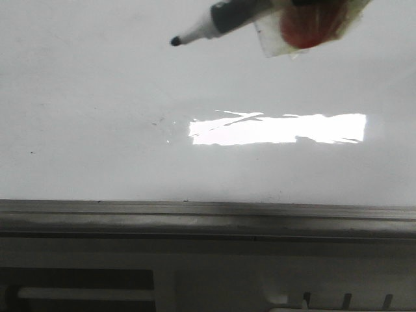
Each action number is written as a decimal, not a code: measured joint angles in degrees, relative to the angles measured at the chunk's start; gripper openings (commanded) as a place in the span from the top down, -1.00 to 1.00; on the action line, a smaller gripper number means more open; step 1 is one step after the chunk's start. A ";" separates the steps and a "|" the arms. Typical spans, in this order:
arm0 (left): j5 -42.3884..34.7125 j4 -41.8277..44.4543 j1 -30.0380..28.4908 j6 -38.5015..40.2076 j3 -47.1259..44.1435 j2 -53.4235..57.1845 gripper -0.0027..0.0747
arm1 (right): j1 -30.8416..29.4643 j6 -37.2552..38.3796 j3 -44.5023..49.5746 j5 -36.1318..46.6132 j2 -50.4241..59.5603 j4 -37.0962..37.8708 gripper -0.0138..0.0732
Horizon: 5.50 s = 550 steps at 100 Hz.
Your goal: Write number 6 on whiteboard
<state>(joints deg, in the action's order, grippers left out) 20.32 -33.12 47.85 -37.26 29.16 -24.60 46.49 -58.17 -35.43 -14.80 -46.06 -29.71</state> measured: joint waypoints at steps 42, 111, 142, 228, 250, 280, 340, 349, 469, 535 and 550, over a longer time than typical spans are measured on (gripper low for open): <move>-3.31 -3.36 -1.60 3.67 -8.33 7.00 0.98 | -14.94 1.17 -0.22 -1.96 -0.02 2.26 0.84; -6.37 -3.48 -1.60 3.90 -8.33 7.00 0.98 | -18.96 8.24 -0.55 -1.86 -7.19 2.29 0.84; -6.37 -3.58 -1.60 3.92 -8.33 7.00 0.98 | -18.96 8.57 -0.77 -9.92 -7.95 1.01 0.84; -6.15 -3.68 -1.60 4.02 -8.33 7.00 0.98 | -21.23 14.66 -4.63 -18.13 -6.58 7.25 0.84; -6.05 -3.68 -1.60 4.02 -8.33 7.00 0.98 | -17.23 15.05 -4.77 -17.47 -9.50 6.76 0.84; -6.05 -3.68 -1.60 4.02 -8.33 7.00 0.97 | -16.62 15.63 -8.49 -20.11 -7.33 5.07 0.84; 4.89 -3.43 -1.60 -2.59 -0.06 -18.96 -0.10 | -14.40 15.63 -16.53 -38.86 -7.76 2.68 0.84; 9.64 -3.28 -0.48 -8.11 3.70 -25.68 -0.10 | -13.96 15.66 -16.53 -39.68 -9.76 1.85 0.84; 15.67 -7.74 8.98 -18.00 17.41 -43.78 0.98 | 2.34 15.66 -16.53 -32.31 -12.70 0.19 0.84; -0.97 -15.98 8.98 -5.81 9.31 -41.13 0.98 | -7.73 24.71 -16.99 -33.07 2.11 10.28 0.48; -14.82 -23.59 8.98 -2.78 4.69 -41.25 0.98 | -9.64 25.48 -16.60 -34.19 8.00 10.37 0.83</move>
<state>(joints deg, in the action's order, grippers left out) 5.50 -56.71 56.83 -40.04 33.85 -65.85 36.85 -32.68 -52.03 -48.99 -38.07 -19.34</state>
